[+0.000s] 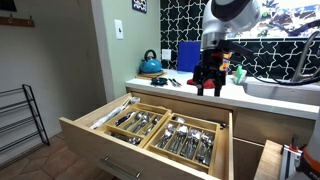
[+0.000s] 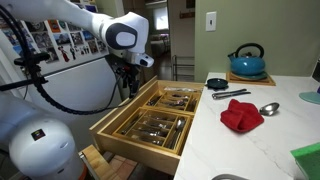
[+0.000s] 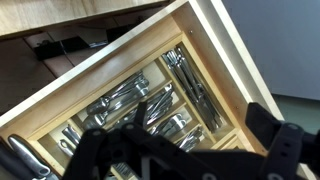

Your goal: Put a knife in the drawer

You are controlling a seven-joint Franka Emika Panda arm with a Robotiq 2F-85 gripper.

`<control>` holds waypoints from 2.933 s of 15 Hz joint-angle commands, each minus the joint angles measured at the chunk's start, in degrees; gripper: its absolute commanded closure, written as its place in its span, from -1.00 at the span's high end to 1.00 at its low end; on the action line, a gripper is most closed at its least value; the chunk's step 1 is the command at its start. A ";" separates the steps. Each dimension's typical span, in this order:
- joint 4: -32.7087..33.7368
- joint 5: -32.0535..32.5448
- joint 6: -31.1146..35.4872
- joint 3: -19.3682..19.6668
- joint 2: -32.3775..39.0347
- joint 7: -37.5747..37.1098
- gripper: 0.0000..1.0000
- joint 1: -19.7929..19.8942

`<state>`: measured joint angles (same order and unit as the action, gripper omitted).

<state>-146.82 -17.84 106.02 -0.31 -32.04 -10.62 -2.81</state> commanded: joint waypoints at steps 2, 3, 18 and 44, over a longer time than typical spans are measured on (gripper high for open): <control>2.32 -1.65 2.22 4.16 3.76 1.26 1.00 4.95; 3.13 -1.81 2.96 5.13 4.69 1.84 1.00 5.77; 21.78 17.35 23.69 5.46 23.48 -6.00 1.00 11.99; 35.09 21.30 28.74 8.56 36.87 -6.14 1.00 11.81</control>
<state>-115.22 1.63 134.00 7.52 1.27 -16.63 8.98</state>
